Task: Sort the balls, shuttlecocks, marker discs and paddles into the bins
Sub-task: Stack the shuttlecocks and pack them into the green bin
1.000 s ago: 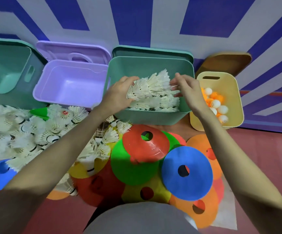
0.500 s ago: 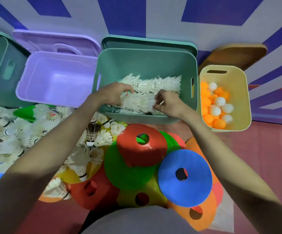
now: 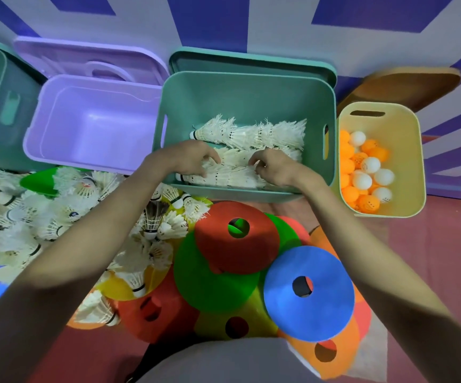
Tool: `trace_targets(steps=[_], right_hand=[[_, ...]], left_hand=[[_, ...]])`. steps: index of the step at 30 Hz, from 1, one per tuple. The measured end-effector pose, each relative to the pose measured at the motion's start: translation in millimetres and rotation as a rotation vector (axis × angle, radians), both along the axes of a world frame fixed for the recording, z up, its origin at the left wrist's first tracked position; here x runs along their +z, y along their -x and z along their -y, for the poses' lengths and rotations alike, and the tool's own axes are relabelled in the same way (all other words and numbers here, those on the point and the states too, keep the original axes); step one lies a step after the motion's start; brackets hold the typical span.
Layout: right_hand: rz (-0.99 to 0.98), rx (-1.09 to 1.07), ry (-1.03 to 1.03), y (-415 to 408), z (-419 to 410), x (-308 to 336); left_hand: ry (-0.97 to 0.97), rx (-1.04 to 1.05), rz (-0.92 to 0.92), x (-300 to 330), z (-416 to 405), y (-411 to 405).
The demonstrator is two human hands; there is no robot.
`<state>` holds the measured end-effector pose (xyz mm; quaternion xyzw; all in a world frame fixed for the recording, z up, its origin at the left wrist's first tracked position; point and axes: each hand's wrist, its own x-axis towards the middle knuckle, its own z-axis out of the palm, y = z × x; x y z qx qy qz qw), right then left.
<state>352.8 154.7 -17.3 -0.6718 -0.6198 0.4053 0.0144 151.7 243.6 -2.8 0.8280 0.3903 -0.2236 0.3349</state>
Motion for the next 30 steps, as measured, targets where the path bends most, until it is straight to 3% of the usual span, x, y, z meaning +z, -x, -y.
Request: trace_targets(steps=[6,15,19,24,30], right_hand=[[0.027,0.006,0.058,2,2,8],[0.105,-0.027,0.015,8,6,22],[0.094,-0.037,-0.188,28,22,35],[-0.154,-0.068,-0.590,75,67,58],[-0.190,0.067,-0.571,140,115,54]], left_hand=[[0.050,0.042,-0.043,-1,3,4],[-0.072,0.099,0.038,27,25,16],[-0.270,0.161,0.259,52,47,47],[-0.482,0.268,0.576,70,101,107],[-0.493,0.430,0.562,45,162,184]])
